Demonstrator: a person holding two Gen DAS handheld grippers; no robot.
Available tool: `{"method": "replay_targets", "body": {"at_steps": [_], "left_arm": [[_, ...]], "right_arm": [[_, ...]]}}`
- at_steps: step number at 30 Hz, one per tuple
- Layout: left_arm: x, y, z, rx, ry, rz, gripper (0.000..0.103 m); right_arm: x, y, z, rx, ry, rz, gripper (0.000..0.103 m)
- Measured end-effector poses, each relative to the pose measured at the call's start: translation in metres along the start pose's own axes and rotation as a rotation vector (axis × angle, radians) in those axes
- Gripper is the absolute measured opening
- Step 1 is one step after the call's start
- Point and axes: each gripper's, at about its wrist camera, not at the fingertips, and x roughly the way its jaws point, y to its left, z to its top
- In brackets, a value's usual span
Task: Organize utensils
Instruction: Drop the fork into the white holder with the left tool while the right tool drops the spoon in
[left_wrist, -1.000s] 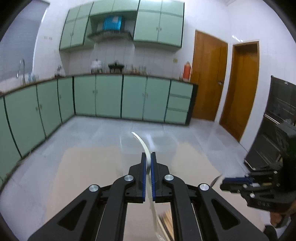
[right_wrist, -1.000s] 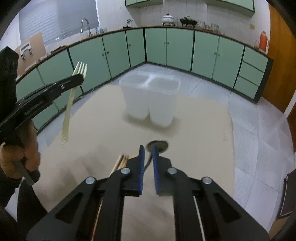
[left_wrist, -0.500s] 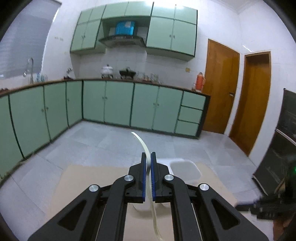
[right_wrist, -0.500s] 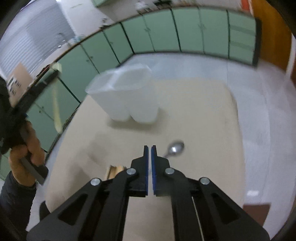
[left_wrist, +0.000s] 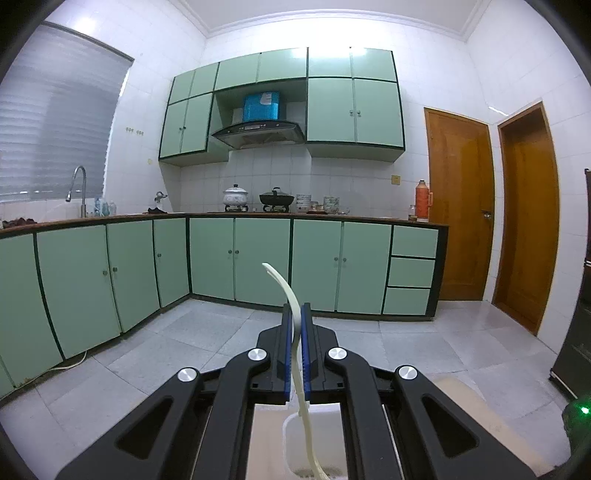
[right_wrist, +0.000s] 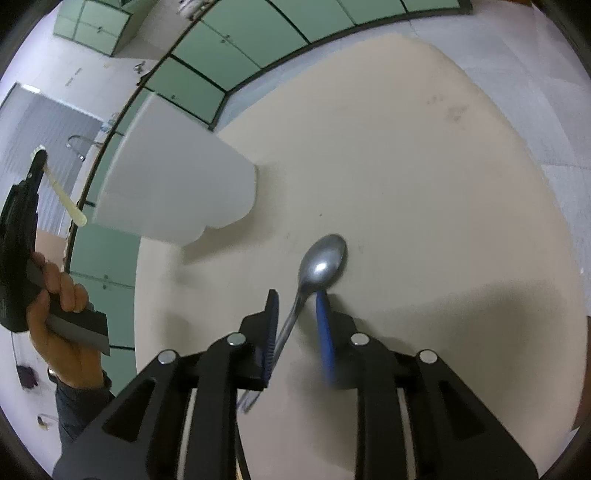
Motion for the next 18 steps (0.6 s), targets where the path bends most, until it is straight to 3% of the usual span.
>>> {"method": "replay_targets", "body": {"at_steps": [6,7,11,18], "left_arm": [[0.009,0.01,-0.007,-0.056,-0.034,0.006,0.004],[0.011,0.011,-0.008,-0.056,-0.038,0.001,0.004],[0.011,0.008,-0.01,-0.037,-0.056,-0.003,0.004],[0.015,0.008,-0.029,-0.005,-0.051,0.013,0.005]], "right_arm": [[0.008,-0.007,0.015,0.034,-0.032,0.022,0.019],[0.009,-0.006,0.016,0.024,-0.039,0.018,0.01],[0.007,-0.002,0.019,-0.019,-0.068,0.038,0.001],[-0.024,0.018,0.017,-0.135,-0.167,0.041,0.0]]}}
